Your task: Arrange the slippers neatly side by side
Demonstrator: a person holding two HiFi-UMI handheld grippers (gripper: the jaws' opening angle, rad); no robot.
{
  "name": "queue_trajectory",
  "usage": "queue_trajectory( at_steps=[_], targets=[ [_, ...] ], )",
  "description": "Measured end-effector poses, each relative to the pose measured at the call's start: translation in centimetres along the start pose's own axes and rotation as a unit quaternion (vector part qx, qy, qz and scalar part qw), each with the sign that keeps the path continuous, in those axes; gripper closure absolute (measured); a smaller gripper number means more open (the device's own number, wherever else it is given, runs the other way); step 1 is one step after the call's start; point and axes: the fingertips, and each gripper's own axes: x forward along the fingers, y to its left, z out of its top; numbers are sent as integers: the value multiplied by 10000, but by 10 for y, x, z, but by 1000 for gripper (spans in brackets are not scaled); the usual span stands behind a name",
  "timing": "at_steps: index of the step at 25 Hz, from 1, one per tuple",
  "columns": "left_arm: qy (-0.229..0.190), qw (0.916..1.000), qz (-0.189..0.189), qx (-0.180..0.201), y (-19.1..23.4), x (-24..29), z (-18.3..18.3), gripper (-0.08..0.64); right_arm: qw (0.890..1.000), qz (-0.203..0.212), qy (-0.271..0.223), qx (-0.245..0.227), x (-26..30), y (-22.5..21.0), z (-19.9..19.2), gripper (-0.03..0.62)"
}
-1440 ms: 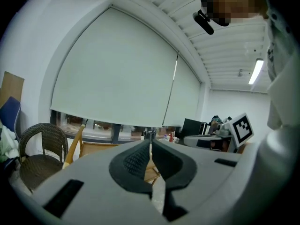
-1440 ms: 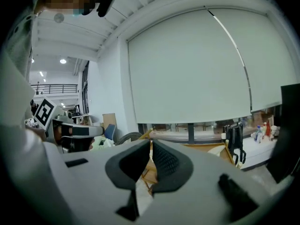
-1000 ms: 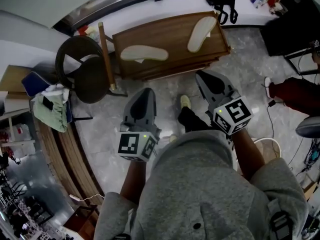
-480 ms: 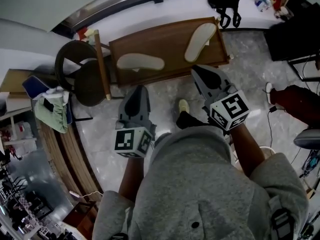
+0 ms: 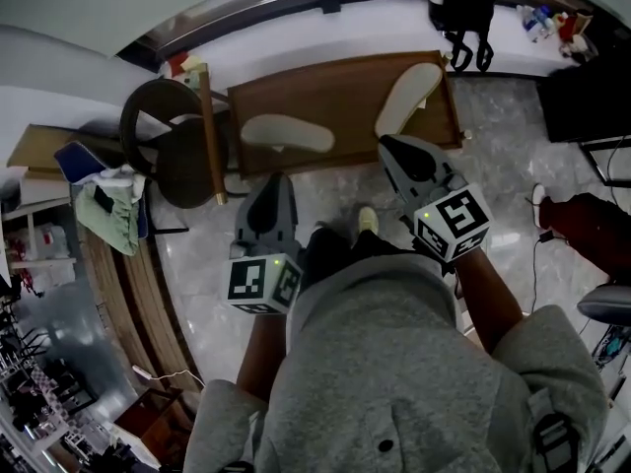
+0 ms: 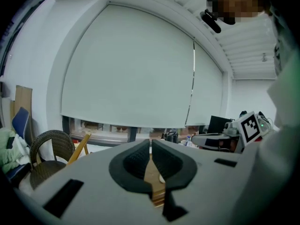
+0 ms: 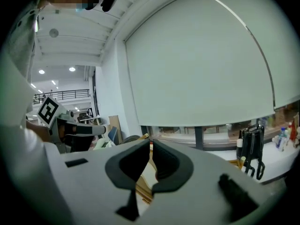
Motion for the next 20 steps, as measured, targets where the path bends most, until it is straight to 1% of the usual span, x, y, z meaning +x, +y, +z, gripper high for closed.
queue_trajectory(
  at_steps=[6, 12, 20],
  targets=[
    [-44, 9999, 111, -65, 16, 7, 2, 534, 9997, 184, 103, -98, 22, 4, 0, 555],
    [-74, 9997, 209, -140, 31, 16, 3, 534, 9991, 252, 272, -218, 41, 3, -6, 555],
    [-19, 9988, 405, -269, 61, 27, -1, 534, 9961, 400, 612, -498, 79, 10, -20, 555]
  ],
)
